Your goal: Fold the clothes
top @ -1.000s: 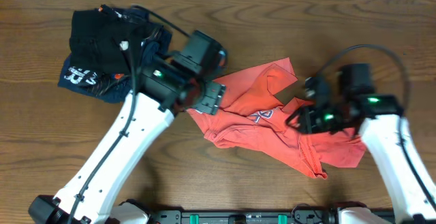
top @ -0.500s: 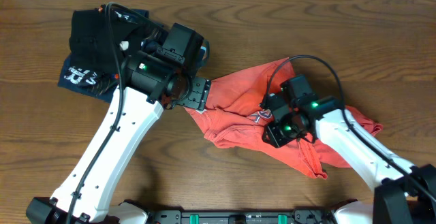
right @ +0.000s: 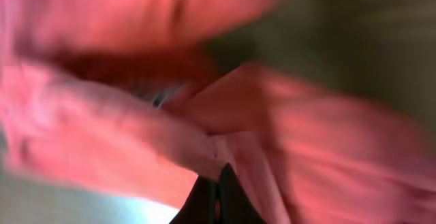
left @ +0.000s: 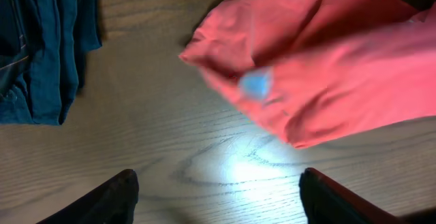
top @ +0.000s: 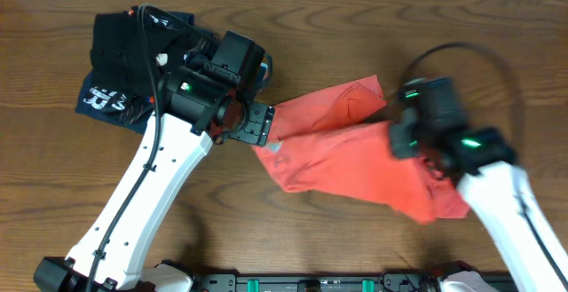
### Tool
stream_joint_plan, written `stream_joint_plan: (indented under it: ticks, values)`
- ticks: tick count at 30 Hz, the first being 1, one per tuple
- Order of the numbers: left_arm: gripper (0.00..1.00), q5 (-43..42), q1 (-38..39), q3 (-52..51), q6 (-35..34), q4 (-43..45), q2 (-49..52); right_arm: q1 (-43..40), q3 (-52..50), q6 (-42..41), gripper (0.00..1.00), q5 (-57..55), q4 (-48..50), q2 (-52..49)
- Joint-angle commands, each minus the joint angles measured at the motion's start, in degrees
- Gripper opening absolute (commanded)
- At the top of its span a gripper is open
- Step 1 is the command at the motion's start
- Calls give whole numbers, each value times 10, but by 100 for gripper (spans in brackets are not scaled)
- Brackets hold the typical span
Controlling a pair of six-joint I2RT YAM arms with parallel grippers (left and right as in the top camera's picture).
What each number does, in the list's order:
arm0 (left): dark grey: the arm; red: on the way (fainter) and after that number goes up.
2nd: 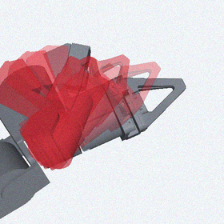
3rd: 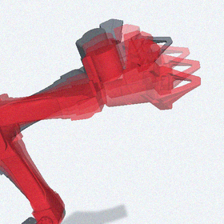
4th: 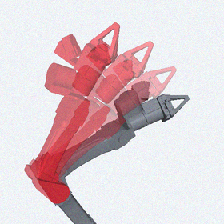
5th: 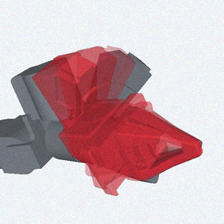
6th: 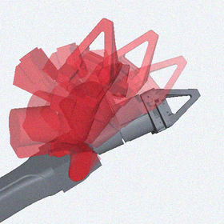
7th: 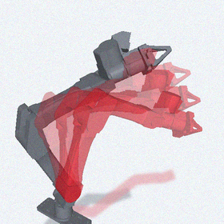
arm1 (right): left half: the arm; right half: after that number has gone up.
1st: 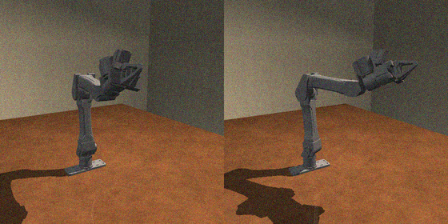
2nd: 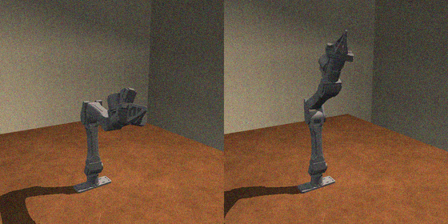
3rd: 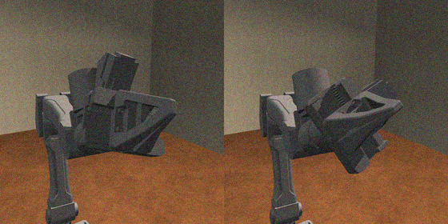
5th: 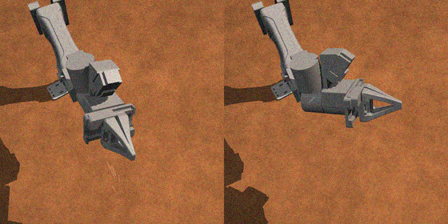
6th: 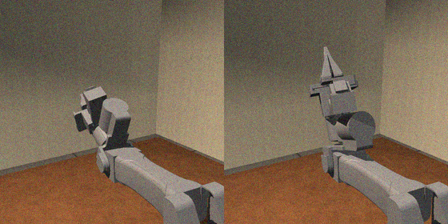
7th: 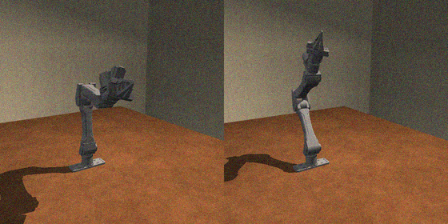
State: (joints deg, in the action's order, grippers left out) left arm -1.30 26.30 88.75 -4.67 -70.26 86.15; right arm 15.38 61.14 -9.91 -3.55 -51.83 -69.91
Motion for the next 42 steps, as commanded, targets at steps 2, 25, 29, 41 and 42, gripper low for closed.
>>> stream_joint_plan:
  ticks: [2, 25, 29, 41, 42]
  values:
    - [78, -9, -3, -4, -3, 1, 3, -64, 14, -63, 1, -78, -21, 39]
    - [84, -139, -3, -213, -69, 428, 128, -116, 14, -70, 1, 2, 8, 49]
    - [84, -160, -10, -213, -64, 482, 181, -116, 14, -67, 1, 13, 7, 49]
    - [54, -84, -10, -213, 17, 518, 236, -116, 14, -67, 1, 13, 6, 49]
    - [46, -82, -10, -213, 18, 518, 236, -116, 14, -67, 1, 13, 6, 49]
